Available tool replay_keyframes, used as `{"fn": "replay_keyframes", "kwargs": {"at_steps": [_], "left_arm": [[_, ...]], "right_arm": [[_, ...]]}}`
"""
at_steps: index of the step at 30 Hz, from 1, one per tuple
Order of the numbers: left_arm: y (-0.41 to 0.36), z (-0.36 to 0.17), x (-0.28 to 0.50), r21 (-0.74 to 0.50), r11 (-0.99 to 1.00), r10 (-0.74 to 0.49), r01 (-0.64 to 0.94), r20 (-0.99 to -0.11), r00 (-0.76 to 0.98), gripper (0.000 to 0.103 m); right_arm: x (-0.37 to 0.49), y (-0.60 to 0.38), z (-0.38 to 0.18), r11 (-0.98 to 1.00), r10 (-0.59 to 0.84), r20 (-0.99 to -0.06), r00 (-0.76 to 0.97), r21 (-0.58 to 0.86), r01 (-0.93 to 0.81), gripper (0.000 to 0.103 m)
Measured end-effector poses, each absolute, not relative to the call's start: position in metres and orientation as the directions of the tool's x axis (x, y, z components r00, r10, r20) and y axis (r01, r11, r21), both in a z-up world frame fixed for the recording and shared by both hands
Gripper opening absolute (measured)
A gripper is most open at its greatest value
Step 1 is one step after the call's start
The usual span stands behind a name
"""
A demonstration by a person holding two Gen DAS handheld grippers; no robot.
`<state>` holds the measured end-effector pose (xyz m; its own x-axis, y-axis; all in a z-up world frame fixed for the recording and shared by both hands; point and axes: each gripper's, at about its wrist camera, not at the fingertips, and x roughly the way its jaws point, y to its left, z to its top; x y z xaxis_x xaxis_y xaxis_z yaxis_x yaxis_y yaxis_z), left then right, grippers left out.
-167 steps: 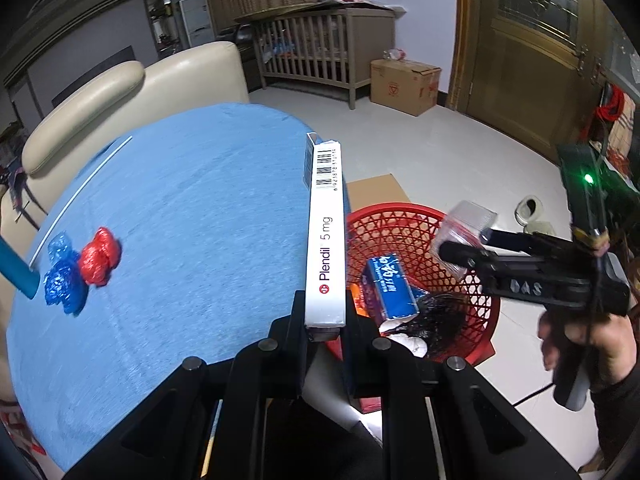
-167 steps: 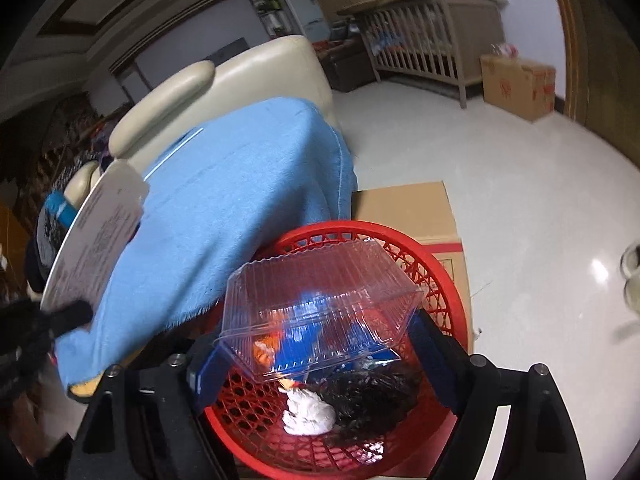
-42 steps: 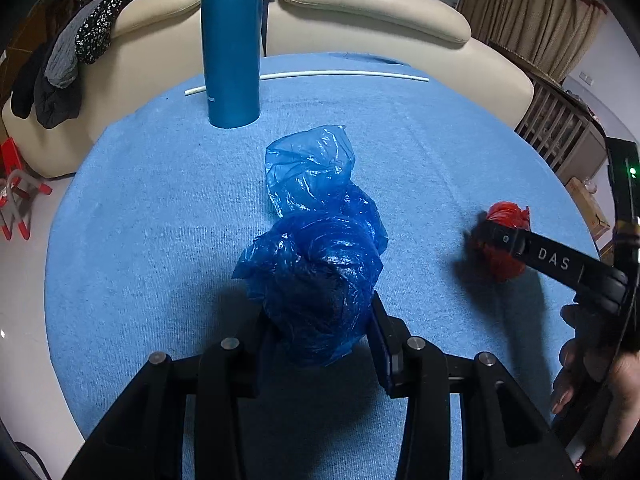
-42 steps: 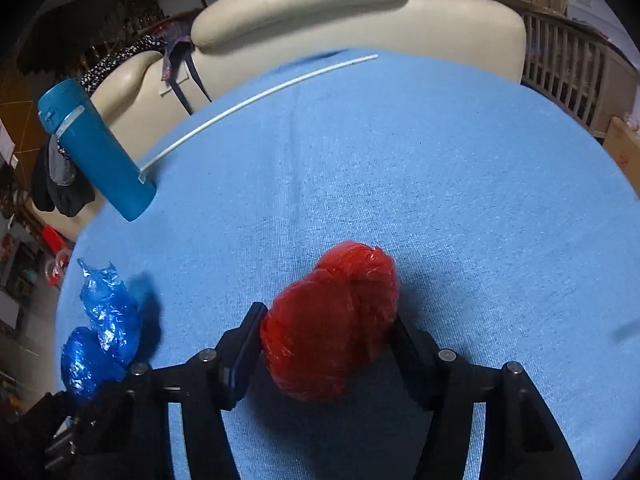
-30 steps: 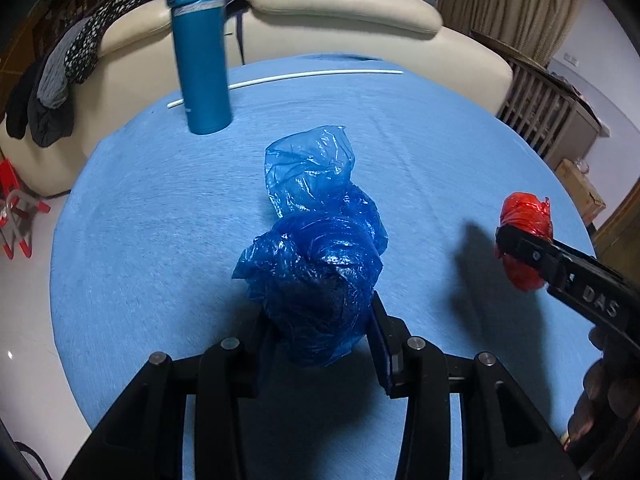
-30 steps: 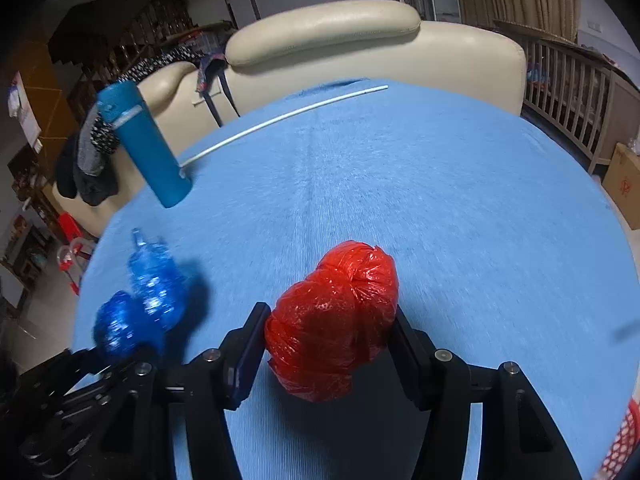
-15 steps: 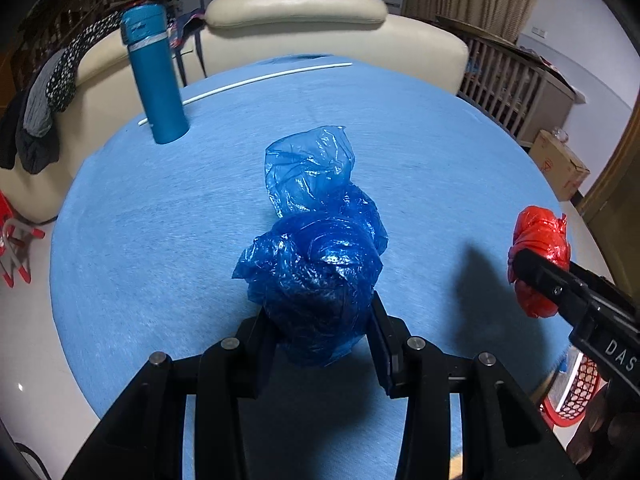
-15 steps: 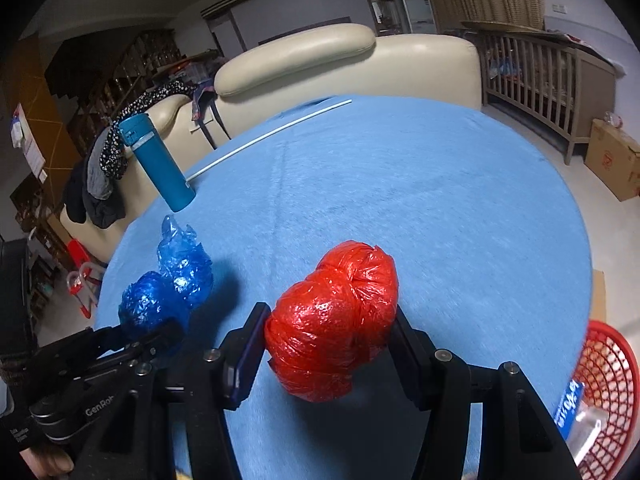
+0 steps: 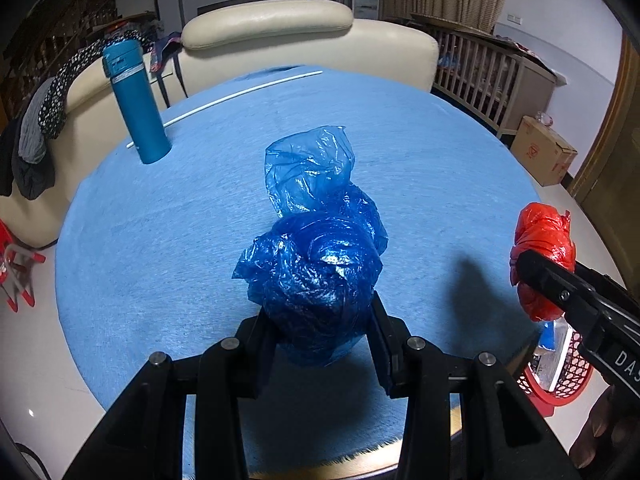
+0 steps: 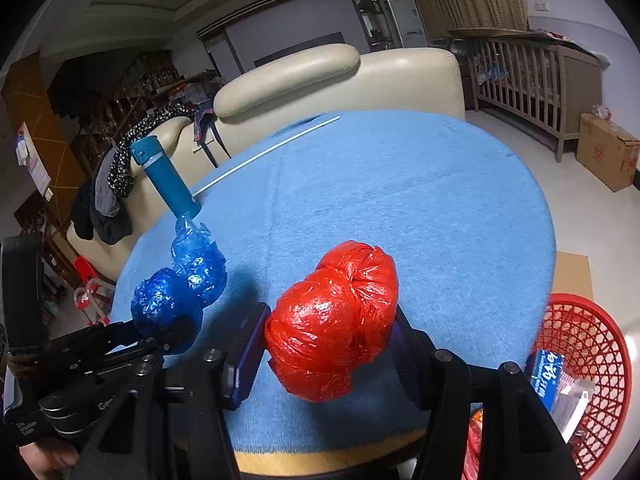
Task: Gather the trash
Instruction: 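Grasp the red plastic bag with the right gripper while the left holds the blue bag, then carry the red bag over the red basket and open the right gripper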
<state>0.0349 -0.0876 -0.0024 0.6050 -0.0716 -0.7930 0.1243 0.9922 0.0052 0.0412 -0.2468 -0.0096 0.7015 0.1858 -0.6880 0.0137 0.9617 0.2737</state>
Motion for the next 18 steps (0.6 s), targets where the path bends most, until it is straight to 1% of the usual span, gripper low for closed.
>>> {"fn": "replay_keyframes", "kwargs": {"at_steps": [18], "left_arm": [[-0.117,-0.002,0.021,0.023,0.978,-0.107,0.205,-0.793,0.599,0.043]], "right_arm": [[-0.009,-0.292,0.005,0.954,0.12,-0.666,0.736,0.282,0.099,0.061]]}}
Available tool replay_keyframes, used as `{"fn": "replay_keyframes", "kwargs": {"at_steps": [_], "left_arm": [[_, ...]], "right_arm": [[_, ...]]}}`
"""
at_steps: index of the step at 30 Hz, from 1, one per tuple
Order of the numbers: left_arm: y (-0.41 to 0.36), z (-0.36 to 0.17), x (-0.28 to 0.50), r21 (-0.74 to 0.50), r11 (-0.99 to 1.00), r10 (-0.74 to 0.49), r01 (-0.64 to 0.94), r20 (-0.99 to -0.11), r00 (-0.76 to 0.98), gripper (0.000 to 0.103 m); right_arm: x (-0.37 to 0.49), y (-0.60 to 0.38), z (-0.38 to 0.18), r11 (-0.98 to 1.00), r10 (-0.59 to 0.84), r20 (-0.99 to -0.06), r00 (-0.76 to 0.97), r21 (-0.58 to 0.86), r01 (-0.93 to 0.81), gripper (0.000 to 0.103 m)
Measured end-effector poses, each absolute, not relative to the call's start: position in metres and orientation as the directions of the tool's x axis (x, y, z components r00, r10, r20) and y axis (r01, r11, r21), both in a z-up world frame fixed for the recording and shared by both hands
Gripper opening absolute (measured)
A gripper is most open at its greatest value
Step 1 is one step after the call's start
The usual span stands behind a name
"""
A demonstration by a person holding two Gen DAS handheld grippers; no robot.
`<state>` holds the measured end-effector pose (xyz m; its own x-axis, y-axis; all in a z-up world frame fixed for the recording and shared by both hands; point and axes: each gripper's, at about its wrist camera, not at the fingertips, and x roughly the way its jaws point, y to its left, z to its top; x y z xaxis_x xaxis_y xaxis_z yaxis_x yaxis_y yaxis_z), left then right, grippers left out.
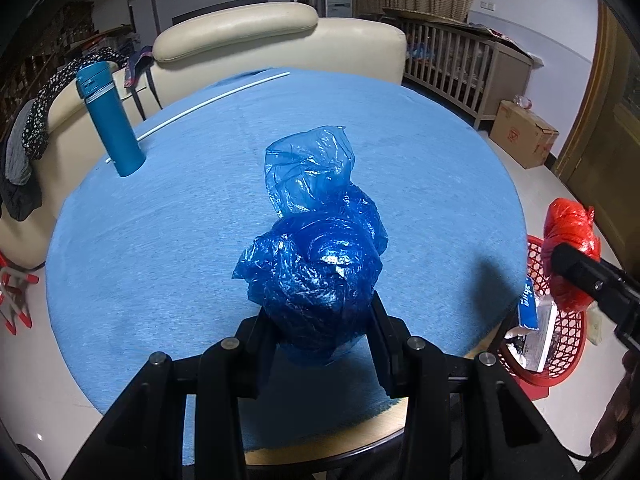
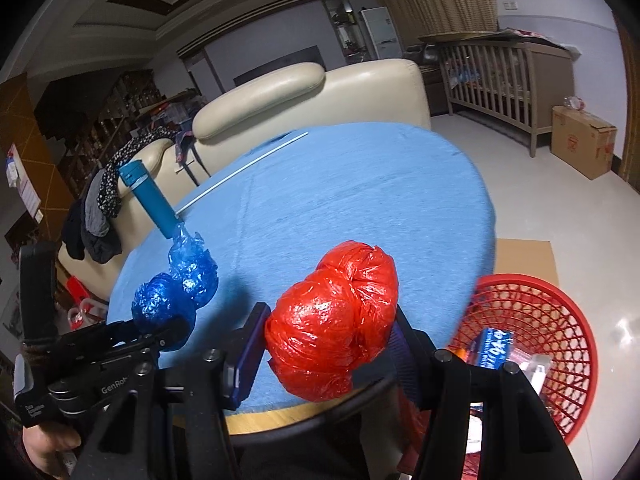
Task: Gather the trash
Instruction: 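Carry the red bag over the red basket and open the right gripper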
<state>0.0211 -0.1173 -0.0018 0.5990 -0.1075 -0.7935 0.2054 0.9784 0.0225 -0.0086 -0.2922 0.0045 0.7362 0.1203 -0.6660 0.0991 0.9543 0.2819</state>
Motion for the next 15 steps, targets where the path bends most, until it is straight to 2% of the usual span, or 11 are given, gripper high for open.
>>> {"fn": "replay_keyframes", "kwargs": {"at_steps": [15], "left_arm": [[-0.132,-0.002,0.015,0.044,0.967,-0.118,0.25,-0.794,0.596,0.043]], "right_arm": [[-0.028,-0.313,0.005,0.943,0.083,-0.661,0.746,0.295,0.156,0.061]]}}
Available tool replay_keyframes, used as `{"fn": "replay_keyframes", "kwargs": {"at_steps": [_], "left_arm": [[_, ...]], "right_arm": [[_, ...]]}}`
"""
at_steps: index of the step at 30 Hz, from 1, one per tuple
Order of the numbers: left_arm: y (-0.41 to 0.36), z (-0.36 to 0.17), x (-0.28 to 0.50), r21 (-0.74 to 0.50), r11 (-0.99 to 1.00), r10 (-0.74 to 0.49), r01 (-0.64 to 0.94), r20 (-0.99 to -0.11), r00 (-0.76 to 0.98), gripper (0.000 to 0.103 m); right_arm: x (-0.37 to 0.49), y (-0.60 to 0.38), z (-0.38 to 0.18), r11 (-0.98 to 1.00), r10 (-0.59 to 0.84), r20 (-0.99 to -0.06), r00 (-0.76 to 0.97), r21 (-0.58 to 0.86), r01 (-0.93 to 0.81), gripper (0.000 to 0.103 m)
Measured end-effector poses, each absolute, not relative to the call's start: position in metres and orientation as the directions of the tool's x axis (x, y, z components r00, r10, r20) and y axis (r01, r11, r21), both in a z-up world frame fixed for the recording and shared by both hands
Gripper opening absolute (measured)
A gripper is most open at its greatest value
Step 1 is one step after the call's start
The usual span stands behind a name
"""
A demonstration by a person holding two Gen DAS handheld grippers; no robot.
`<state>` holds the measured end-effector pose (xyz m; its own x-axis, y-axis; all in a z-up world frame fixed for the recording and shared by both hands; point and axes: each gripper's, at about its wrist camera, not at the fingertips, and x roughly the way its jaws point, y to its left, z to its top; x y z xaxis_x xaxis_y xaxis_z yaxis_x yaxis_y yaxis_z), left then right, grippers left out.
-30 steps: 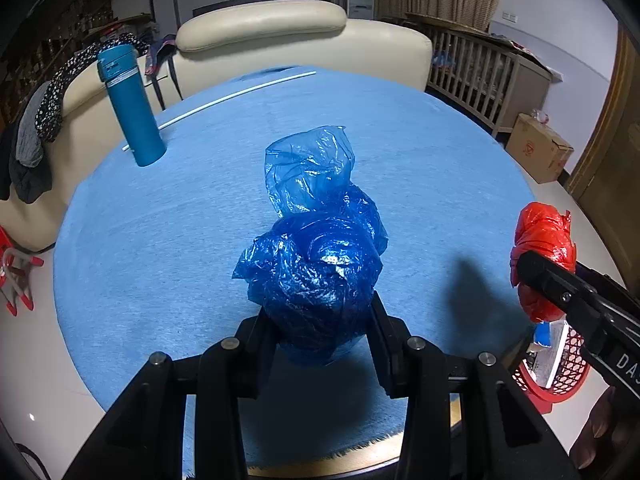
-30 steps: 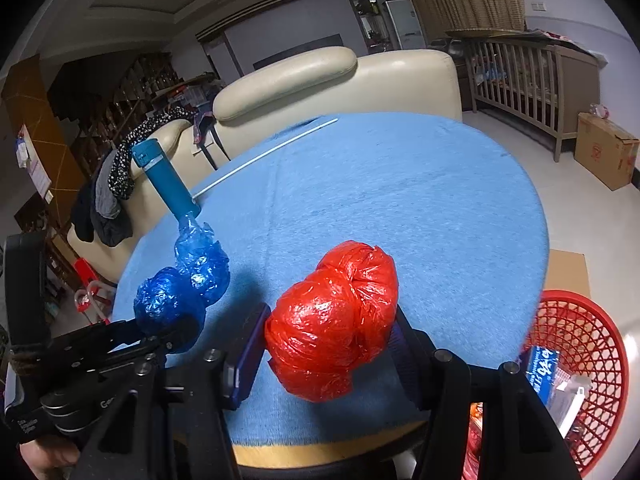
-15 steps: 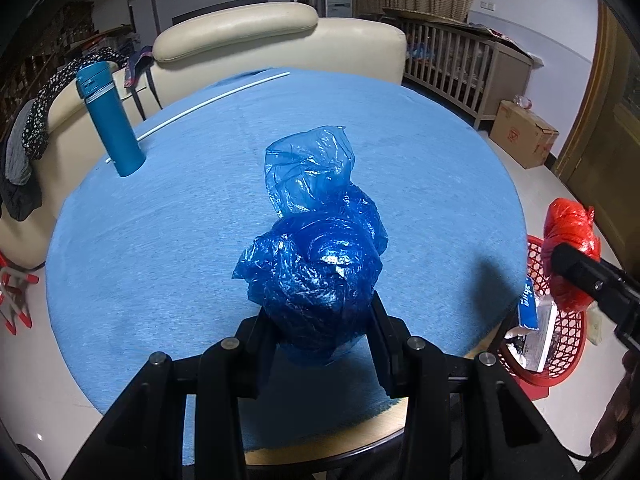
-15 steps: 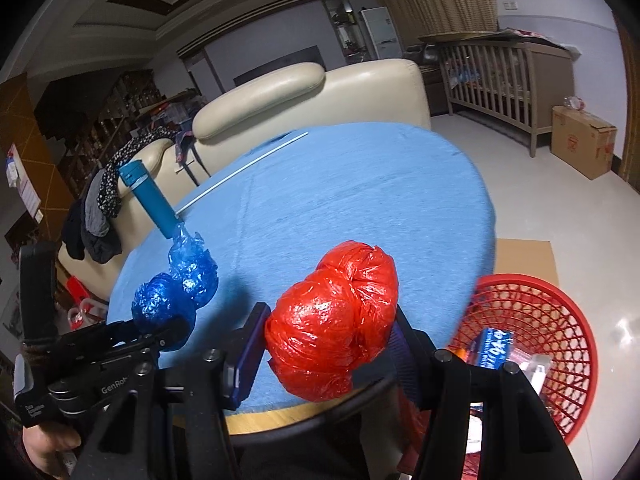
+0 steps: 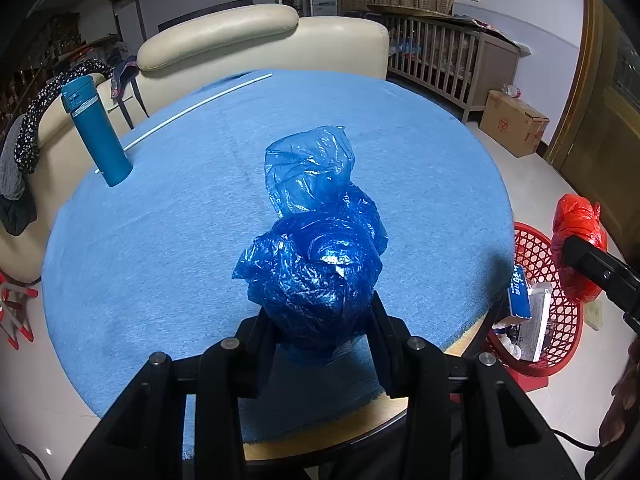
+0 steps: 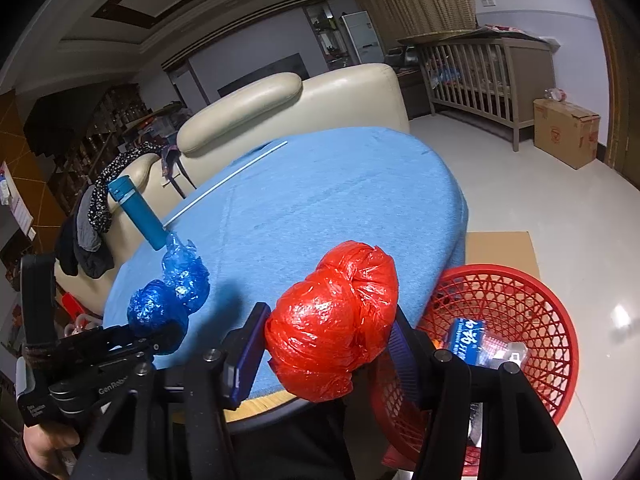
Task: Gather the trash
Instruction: 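Carry the red bag over the red basket and open the right gripper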
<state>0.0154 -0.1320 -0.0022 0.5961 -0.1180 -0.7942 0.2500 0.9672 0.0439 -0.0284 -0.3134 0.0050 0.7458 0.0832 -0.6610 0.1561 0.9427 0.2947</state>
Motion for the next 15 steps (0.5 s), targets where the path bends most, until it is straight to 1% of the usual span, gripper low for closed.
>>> {"fn": "replay_keyframes", "kwargs": {"at_steps": [15], "left_arm": [[-0.142,-0.002,0.014,0.053,0.952,-0.143,0.301,-0.793,0.592,0.043]], "right_arm": [[-0.05,-0.357,0.002,0.925,-0.006,-0.665,0.747,0.281,0.256,0.061]]}}
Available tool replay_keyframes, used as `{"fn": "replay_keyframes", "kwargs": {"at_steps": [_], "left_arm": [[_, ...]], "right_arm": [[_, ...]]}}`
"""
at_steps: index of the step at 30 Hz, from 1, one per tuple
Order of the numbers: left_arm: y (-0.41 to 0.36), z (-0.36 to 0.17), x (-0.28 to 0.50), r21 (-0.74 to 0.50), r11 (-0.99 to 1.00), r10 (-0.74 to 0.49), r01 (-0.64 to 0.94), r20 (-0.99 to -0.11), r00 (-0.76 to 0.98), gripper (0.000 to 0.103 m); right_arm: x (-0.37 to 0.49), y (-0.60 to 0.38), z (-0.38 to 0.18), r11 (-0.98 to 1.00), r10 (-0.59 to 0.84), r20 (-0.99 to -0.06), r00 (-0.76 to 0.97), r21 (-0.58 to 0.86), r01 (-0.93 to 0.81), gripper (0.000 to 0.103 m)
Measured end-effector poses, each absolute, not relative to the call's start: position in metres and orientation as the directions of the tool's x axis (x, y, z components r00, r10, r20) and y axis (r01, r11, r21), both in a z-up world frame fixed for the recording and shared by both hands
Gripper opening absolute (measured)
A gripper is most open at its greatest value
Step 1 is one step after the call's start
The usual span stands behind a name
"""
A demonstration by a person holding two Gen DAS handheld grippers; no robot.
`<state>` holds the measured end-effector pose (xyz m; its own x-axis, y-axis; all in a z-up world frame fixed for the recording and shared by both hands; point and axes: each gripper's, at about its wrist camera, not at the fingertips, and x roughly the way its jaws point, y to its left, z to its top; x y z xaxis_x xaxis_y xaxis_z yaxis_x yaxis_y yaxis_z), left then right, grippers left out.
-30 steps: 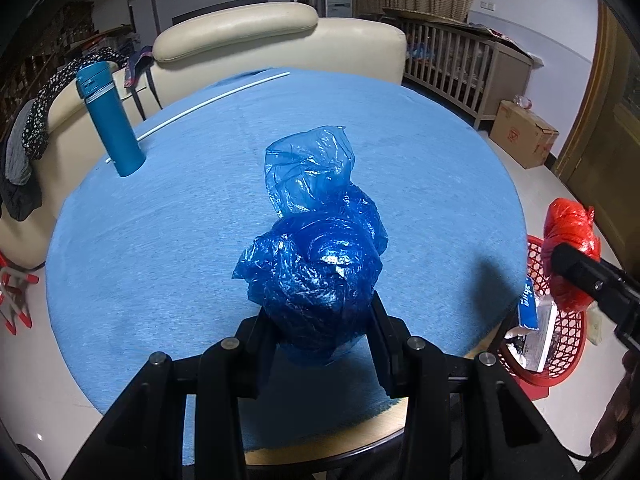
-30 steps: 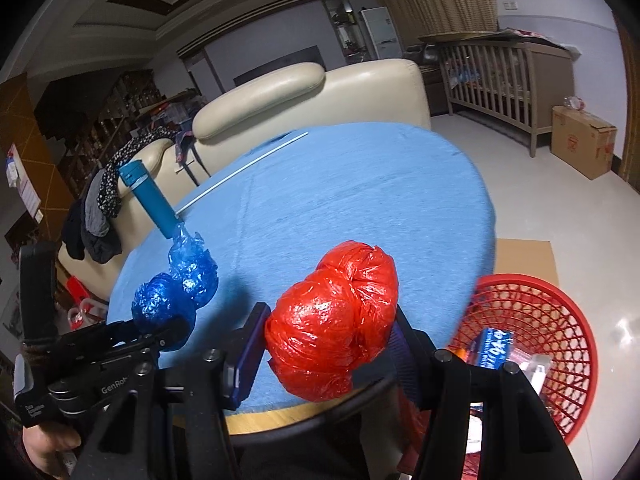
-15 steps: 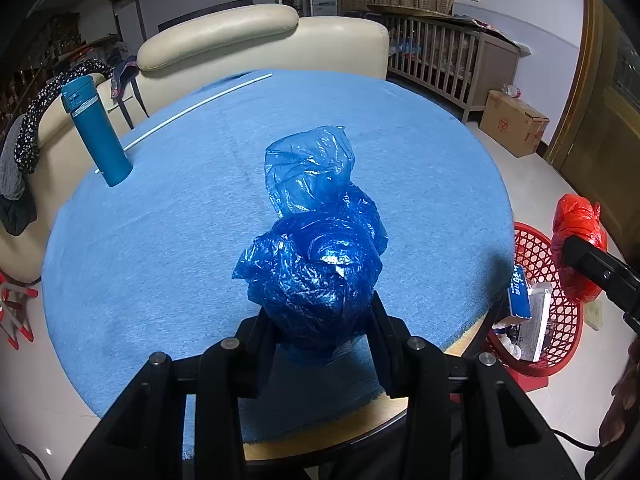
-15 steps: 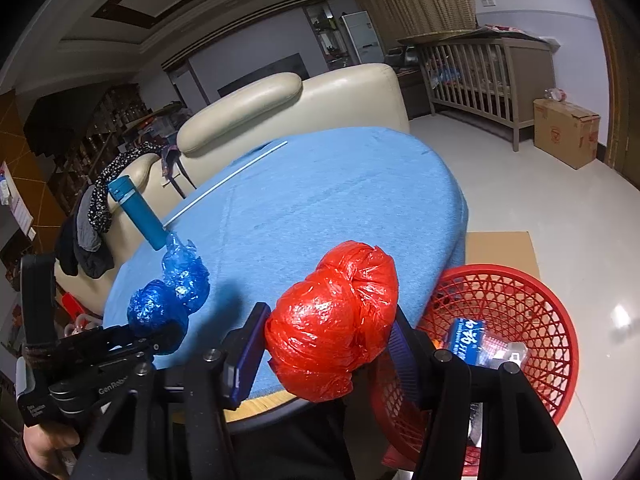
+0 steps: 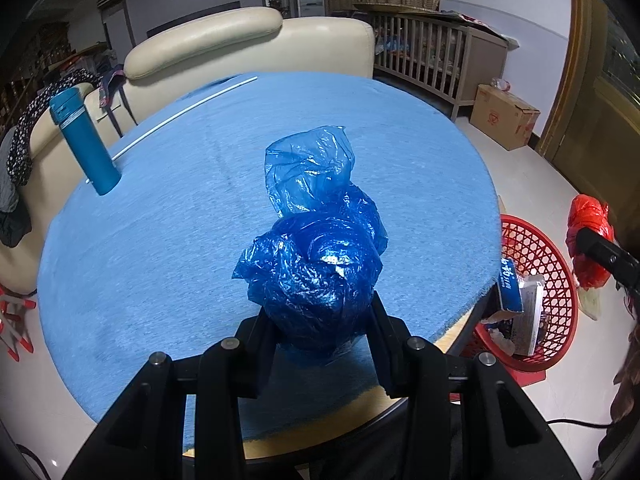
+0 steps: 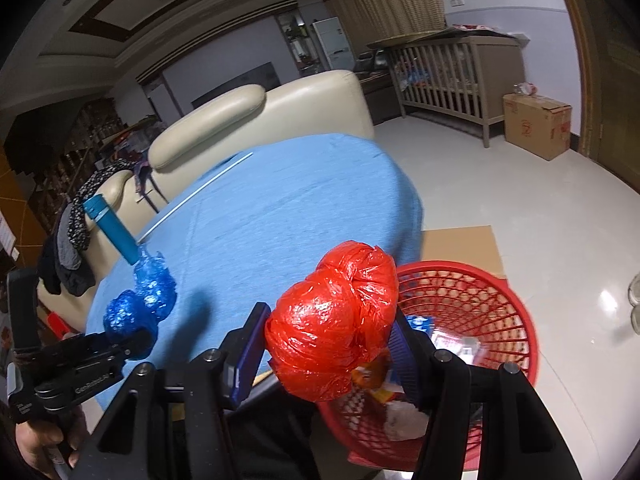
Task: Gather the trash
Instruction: 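Carry the red bag over the red basket and open the right gripper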
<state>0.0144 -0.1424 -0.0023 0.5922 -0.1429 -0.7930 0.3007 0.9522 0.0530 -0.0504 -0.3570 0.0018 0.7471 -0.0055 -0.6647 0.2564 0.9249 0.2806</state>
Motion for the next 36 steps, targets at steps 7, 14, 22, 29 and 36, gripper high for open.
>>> {"fn": "replay_keyframes", "kwargs": {"at_steps": [7,14,22,29,36], "left_arm": [[-0.164,-0.001,0.009,0.066,0.932,-0.169,0.355,-0.79,0.59,0.043],[-0.2,0.002,0.001,0.082,0.896,-0.212,0.437,-0.786,0.581,0.043],[-0.23,0.006,-0.002,0.08,0.864,-0.251,0.497,-0.788,0.562,0.043],[-0.247,0.006,-0.005,0.086,0.844,-0.267,0.53,-0.79,0.551,0.043],[-0.248,0.008,-0.006,0.089,0.835,-0.274,0.543,-0.788,0.551,0.043]], "right_arm": [[-0.065,-0.386,-0.005,0.91,-0.07,-0.678,0.731,0.257,0.325,0.061],[-0.079,-0.416,-0.022,0.886,-0.095,-0.714,0.694,0.257,0.386,0.061],[-0.086,-0.433,-0.04,0.884,-0.091,-0.754,0.65,0.24,0.401,0.061],[-0.082,-0.438,-0.042,0.885,-0.078,-0.756,0.649,0.247,0.395,0.062],[-0.077,-0.444,-0.05,0.882,-0.071,-0.769,0.636,0.249,0.4,0.062]]}}
